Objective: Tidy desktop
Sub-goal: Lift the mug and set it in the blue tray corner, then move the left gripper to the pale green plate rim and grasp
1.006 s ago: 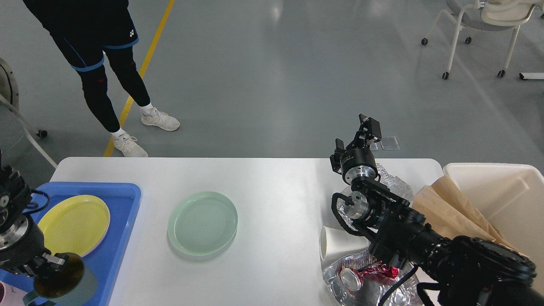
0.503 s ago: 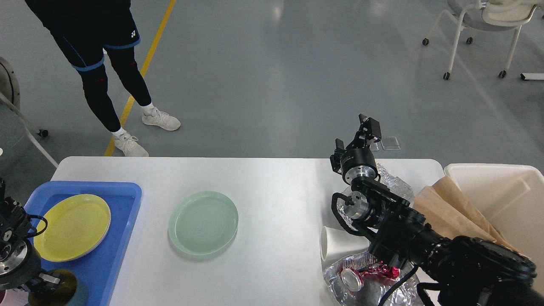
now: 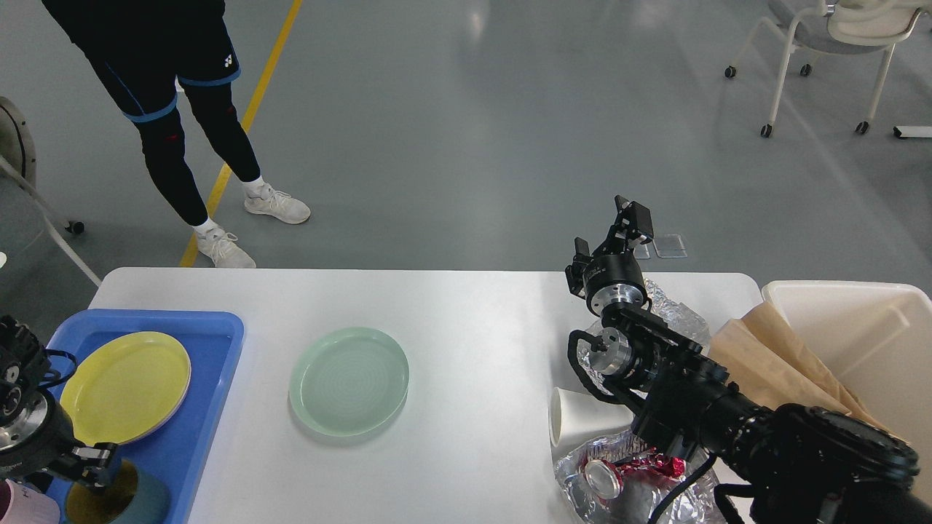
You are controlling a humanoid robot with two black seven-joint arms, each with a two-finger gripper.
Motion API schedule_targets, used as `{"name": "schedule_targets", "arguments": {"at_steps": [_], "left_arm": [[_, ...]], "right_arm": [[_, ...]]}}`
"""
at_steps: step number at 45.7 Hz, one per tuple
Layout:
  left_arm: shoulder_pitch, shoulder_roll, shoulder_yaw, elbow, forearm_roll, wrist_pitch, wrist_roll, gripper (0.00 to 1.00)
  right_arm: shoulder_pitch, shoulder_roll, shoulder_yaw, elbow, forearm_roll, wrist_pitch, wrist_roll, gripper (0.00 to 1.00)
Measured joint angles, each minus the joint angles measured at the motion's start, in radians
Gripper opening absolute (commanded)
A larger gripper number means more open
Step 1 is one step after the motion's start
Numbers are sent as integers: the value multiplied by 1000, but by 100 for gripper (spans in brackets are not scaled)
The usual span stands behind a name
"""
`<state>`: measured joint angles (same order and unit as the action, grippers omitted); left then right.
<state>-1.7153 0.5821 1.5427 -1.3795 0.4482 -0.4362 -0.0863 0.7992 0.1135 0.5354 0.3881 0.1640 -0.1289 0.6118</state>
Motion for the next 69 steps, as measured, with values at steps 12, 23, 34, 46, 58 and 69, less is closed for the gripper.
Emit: {"name": "schedule_targets", "arguments": {"at_steps": [12, 23, 34, 46, 58, 69], "left_arm": [[-386, 82, -100, 84, -32, -471, -36, 99], [-443, 35, -276, 225, -148, -523, -30, 96], [-154, -186, -260, 227, -257, -379, 50, 93], [58, -274, -251, 188, -327, -51, 109, 93], [193, -332, -268, 186, -458, 226, 130, 93], [260, -370, -302, 185, -540, 361, 149, 81]], "right_arm": [[0, 0, 0, 0, 0, 0, 0, 100], [0, 0, 0, 0, 0, 0, 0, 100], [0, 0, 0, 0, 0, 0, 0, 100], [0, 0, 0, 0, 0, 0, 0, 100], [0, 0, 0, 0, 0, 0, 0, 100], [0, 0, 0, 0, 0, 0, 0, 100]]}}
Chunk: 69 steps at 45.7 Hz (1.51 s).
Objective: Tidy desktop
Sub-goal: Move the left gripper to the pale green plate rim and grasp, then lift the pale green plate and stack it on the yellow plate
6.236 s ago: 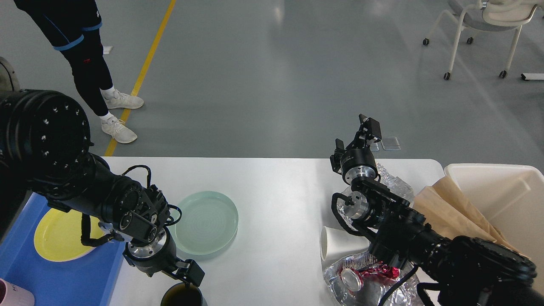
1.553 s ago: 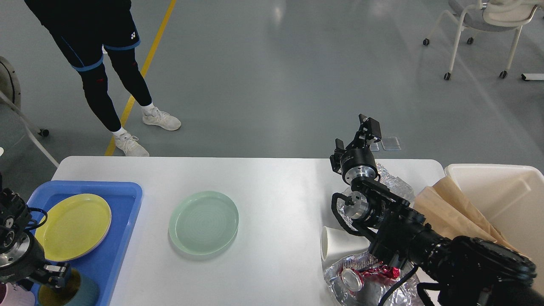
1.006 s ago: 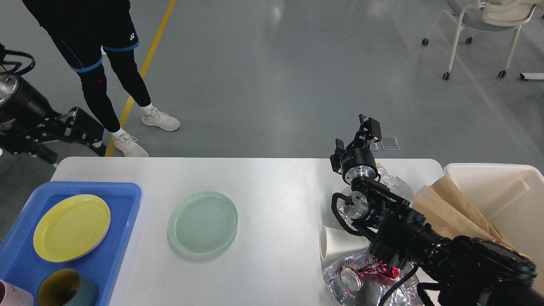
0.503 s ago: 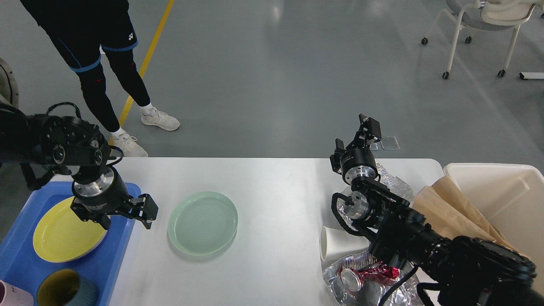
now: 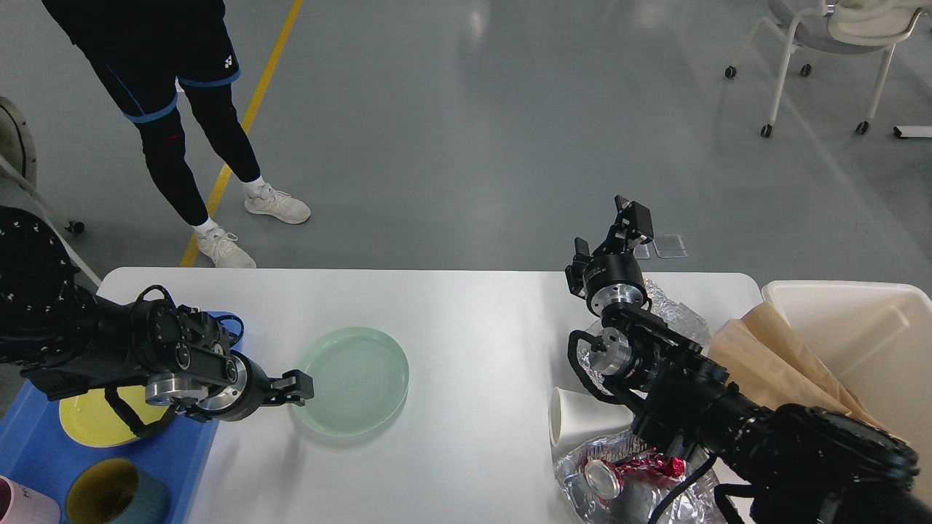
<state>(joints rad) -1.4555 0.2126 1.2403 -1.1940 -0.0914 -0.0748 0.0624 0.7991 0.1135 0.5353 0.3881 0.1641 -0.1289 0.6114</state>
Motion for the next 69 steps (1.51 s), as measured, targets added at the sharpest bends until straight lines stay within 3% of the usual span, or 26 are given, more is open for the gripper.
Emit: {"name": "schedule_targets", "arguments": {"at_steps": [16, 31, 39, 51, 69], "left_arm": [[48, -22, -15, 2, -2, 48, 13, 69], [80, -24, -49, 4, -2, 144, 12, 58], [96, -24, -50, 8, -2, 153, 4, 41], [111, -34, -50, 13, -2, 213, -1, 30], [132, -47, -50, 13, 1, 219, -3, 8]], "right_arm": [[0, 0, 0, 0, 0, 0, 0, 100], [0, 0, 0, 0, 0, 0, 0, 100], [0, 0, 0, 0, 0, 0, 0, 100], [0, 0, 0, 0, 0, 0, 0, 100], [0, 0, 0, 0, 0, 0, 0, 100]]}}
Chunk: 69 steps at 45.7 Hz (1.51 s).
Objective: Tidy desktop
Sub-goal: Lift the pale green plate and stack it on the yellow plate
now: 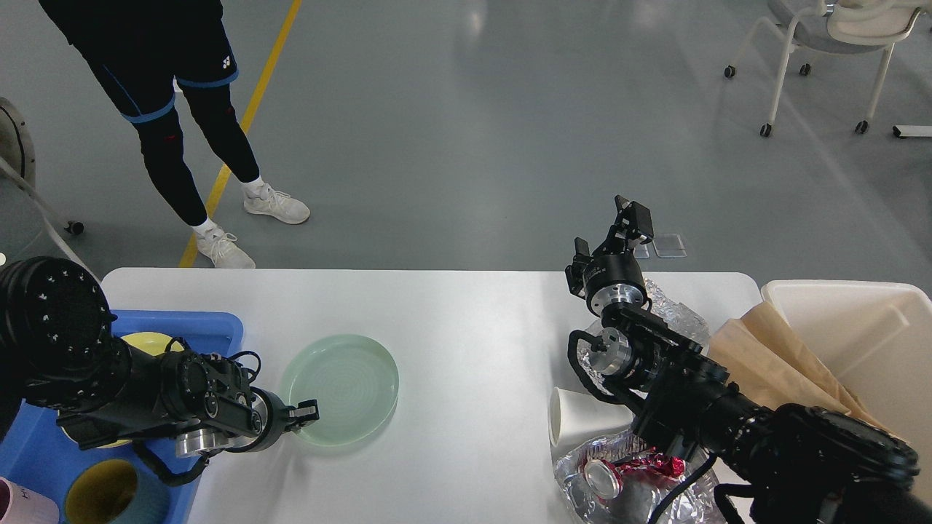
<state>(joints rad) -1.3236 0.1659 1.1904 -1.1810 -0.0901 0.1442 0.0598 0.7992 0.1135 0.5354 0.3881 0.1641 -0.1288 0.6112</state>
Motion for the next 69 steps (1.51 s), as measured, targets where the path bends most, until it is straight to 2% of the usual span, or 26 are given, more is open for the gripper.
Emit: {"name": "schedule_targets", "arguments": {"at_steps": [4, 26, 32, 37, 41, 49, 53, 54, 57, 60, 63, 65, 69], "left_arm": [[1, -1, 1, 0, 3, 0, 0, 0], [-37, 16, 24, -9, 20, -16, 13, 0], [-92, 37, 44, -35, 26, -59, 14, 0], [-212, 92, 58, -103, 47, -169, 15, 0], [-373, 168, 79, -185, 101, -317, 16, 0], [-715, 329, 115, -238, 230, -701, 12, 0], [-895, 363, 164, -239, 246, -863, 5, 0], [-973, 374, 183, -240, 248, -941, 1, 0], [-1060, 393, 200, -240, 249, -1035, -2, 0], [-1105, 423, 207, -240, 250, -1083, 0, 0], [-1103, 441, 217, -237, 253, -1086, 5, 0], [-1072, 447, 227, -233, 254, -1055, 6, 0], [-952, 458, 248, -220, 257, -906, 6, 0]], "right_arm": [[0, 0, 0, 0, 0, 0, 0, 100], [0, 0, 0, 0, 0, 0, 0, 100], [0, 0, 0, 0, 0, 0, 0, 100], [0, 0, 0, 0, 0, 0, 0, 100], [0, 0, 0, 0, 0, 0, 1, 100], [0, 0, 0, 0, 0, 0, 1, 100], [0, 0, 0, 0, 0, 0, 1, 100], [0, 0, 0, 0, 0, 0, 1, 100], [0, 0, 0, 0, 0, 0, 1, 100], [0, 0, 0, 0, 0, 0, 1, 100], [0, 0, 0, 0, 0, 0, 1, 100], [0, 0, 0, 0, 0, 0, 1, 100], [0, 0, 0, 0, 0, 0, 1, 100]]}}
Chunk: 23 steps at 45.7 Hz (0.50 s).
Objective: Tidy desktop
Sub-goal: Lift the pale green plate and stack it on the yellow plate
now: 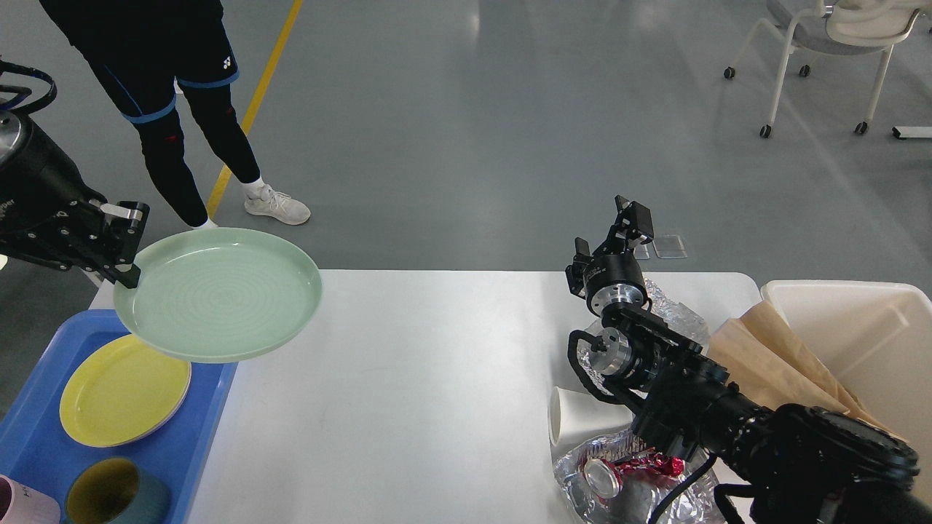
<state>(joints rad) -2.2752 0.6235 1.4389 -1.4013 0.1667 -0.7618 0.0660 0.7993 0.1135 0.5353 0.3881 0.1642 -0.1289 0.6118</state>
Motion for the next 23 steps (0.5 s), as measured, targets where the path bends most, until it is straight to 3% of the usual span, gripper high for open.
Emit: {"name": "schedule_targets", "arguments": {"at_steps": [10, 14, 18, 23], "left_arm": [[403, 11, 29, 45, -6, 535, -10, 0], [523, 13, 28, 48, -16, 711, -19, 0], [585, 18, 27, 49, -20, 796, -38, 0], [640, 28, 26, 62, -32, 841, -56, 0]], "right_arm": [[0, 0, 0, 0, 0, 0, 0, 100], [0, 0, 0, 0, 0, 0, -1, 100], [0, 0, 0, 0, 0, 0, -1, 100], [0, 0, 0, 0, 0, 0, -1, 100]]}}
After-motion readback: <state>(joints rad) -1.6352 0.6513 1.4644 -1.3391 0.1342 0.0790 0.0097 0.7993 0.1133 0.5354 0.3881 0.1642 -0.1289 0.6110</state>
